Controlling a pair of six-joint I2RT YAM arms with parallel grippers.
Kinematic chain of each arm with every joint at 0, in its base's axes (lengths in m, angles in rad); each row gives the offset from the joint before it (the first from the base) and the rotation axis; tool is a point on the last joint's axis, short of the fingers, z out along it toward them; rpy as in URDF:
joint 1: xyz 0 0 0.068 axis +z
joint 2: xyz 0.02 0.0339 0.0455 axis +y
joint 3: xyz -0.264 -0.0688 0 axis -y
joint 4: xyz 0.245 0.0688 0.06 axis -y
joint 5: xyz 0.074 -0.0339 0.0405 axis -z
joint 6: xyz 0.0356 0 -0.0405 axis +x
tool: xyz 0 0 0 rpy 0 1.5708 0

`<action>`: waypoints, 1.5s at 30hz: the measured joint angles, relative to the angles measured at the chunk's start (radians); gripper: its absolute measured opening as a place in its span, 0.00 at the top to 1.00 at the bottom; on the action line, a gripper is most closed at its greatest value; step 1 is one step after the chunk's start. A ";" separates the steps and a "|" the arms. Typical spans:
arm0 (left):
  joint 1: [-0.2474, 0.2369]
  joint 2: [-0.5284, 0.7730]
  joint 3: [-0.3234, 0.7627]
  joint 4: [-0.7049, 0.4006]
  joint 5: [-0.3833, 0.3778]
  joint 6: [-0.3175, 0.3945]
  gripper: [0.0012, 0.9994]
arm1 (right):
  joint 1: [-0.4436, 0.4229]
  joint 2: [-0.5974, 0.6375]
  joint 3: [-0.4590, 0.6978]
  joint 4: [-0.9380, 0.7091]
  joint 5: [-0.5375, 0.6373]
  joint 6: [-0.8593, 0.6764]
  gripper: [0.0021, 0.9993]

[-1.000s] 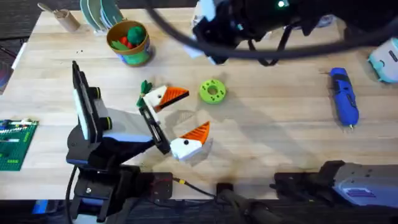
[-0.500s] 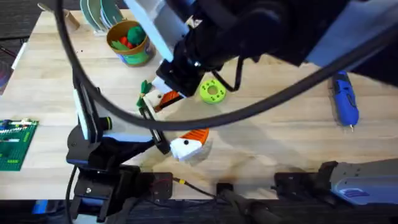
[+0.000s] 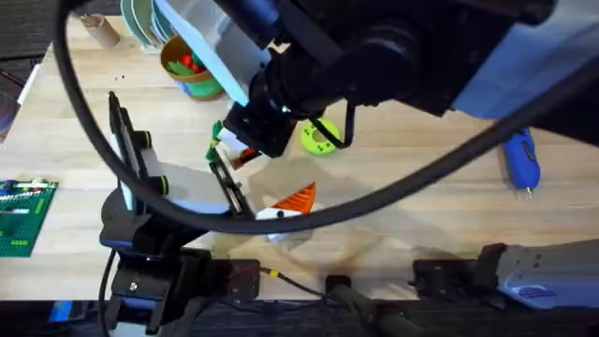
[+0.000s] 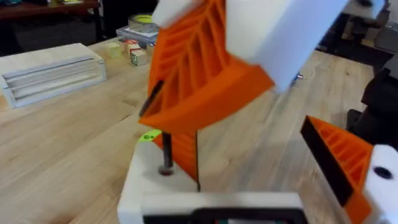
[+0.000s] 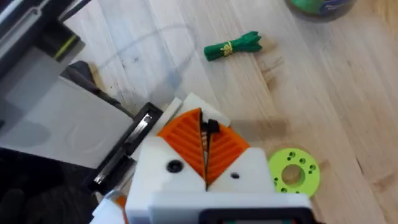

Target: Pick up the gripper from the table and insert it into the empty holder that is missing its gripper. Then pick up a screw, insert it into the mounting hole, and use the screwdriver to tighten it. Finally, clean up the table by picking up the vegetable and placing it into the bucket.

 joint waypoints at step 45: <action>0.000 0.000 0.000 0.000 -0.002 0.000 0.05 | -0.235 0.023 0.060 -0.001 0.113 -0.006 0.10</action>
